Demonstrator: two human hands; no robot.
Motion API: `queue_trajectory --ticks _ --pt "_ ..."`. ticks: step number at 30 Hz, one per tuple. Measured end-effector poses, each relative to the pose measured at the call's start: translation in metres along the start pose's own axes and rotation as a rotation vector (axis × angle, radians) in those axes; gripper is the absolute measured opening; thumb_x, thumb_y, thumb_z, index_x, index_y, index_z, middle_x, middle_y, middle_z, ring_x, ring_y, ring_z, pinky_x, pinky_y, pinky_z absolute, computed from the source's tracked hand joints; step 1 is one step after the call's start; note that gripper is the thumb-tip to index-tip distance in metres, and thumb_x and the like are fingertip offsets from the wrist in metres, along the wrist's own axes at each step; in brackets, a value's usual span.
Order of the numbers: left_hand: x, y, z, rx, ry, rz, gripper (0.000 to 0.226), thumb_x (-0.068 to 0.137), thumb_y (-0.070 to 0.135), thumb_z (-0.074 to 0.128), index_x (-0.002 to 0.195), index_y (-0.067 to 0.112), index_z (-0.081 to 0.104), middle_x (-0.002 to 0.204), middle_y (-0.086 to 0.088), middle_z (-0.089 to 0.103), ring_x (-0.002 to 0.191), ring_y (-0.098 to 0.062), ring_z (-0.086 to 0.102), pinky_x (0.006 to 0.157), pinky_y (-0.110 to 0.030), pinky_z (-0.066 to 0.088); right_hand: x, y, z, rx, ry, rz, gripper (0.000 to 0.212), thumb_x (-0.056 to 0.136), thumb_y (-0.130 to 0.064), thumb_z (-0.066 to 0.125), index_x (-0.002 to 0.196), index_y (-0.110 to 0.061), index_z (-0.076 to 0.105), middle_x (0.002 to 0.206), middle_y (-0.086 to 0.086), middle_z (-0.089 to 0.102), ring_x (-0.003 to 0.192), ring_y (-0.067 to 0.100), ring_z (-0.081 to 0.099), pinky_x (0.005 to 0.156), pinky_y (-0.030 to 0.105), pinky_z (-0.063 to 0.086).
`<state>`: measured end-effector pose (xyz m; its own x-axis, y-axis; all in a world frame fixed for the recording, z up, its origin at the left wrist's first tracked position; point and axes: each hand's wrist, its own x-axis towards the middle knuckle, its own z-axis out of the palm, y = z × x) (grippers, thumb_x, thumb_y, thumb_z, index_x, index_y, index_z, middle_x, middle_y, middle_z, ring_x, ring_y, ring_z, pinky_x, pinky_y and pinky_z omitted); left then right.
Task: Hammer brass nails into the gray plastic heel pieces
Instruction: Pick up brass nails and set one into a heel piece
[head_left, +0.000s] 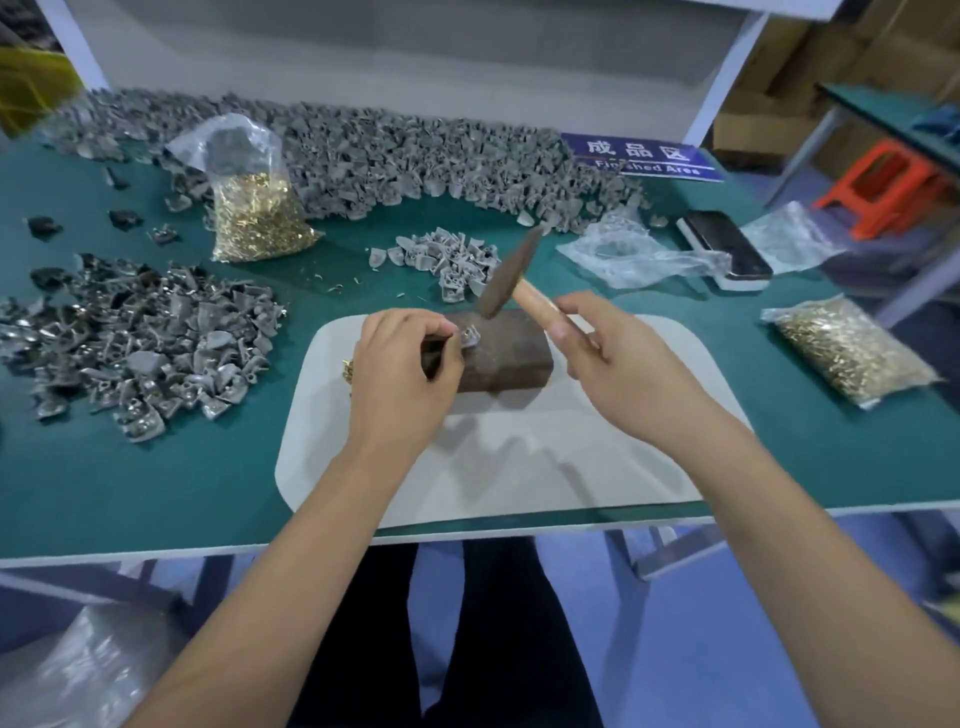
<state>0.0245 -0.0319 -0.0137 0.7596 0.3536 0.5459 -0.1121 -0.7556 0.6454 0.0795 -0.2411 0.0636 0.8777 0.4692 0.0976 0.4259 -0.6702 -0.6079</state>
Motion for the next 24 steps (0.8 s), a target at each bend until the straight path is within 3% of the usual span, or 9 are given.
queue_trajectory --ticks 5,11,14,18,21,24 --pt "0.000 0.005 -0.001 -0.030 -0.017 -0.011 0.004 0.091 0.018 0.069 0.095 0.018 0.069 0.101 0.008 0.065 0.103 -0.016 0.052 0.091 -0.031 0.043 -0.013 0.008 0.006 -0.061 0.050 0.011 0.017 0.108 -0.044 0.041 0.119 -0.043 0.054 0.072 -0.014 0.061 0.069 0.011 0.059 0.067 0.040 0.051" --pt "0.000 0.002 -0.003 -0.055 -0.043 -0.085 0.010 0.092 0.024 0.069 0.102 0.022 0.067 0.104 0.010 0.063 0.107 -0.013 0.050 0.090 -0.015 0.034 -0.013 0.007 0.022 -0.092 0.047 -0.038 0.023 0.107 -0.046 0.039 0.123 -0.039 0.054 0.075 -0.012 0.062 0.071 0.019 0.059 0.069 0.046 0.053" --pt "0.000 0.003 -0.003 -0.069 -0.052 -0.069 0.007 0.091 0.019 0.070 0.098 0.022 0.070 0.102 0.010 0.063 0.106 -0.015 0.053 0.093 -0.023 0.039 -0.014 0.004 0.024 -0.101 0.058 -0.040 0.022 0.108 -0.045 0.040 0.126 -0.044 0.051 0.079 -0.014 0.063 0.073 0.019 0.059 0.069 0.046 0.052" --pt "0.000 0.001 -0.005 -0.130 -0.050 -0.083 0.010 0.093 0.019 0.070 0.102 0.019 0.072 0.105 0.009 0.067 0.108 -0.014 0.054 0.094 -0.016 0.038 -0.013 -0.003 0.019 -0.087 0.119 -0.057 0.025 0.107 -0.046 0.038 0.128 -0.047 0.051 0.078 -0.009 0.064 0.072 0.016 0.059 0.066 0.043 0.052" --pt "-0.003 0.000 -0.005 -0.174 -0.056 -0.155 0.018 0.092 0.023 0.072 0.110 0.021 0.068 0.111 0.012 0.066 0.113 -0.011 0.054 0.096 -0.025 0.045 -0.014 -0.006 0.018 -0.095 0.115 -0.052 0.024 0.107 -0.047 0.038 0.127 -0.048 0.051 0.075 -0.008 0.063 0.069 0.013 0.057 0.064 0.041 0.051" --pt "-0.003 -0.001 -0.005 -0.208 -0.038 -0.156 0.014 0.092 0.016 0.071 0.106 0.017 0.070 0.112 0.006 0.065 0.113 -0.013 0.058 0.098 -0.032 0.048 -0.015 -0.006 0.021 -0.101 0.101 -0.032 0.024 0.106 -0.049 0.038 0.127 -0.050 0.050 0.072 -0.012 0.060 0.067 0.011 0.055 0.060 0.037 0.048"
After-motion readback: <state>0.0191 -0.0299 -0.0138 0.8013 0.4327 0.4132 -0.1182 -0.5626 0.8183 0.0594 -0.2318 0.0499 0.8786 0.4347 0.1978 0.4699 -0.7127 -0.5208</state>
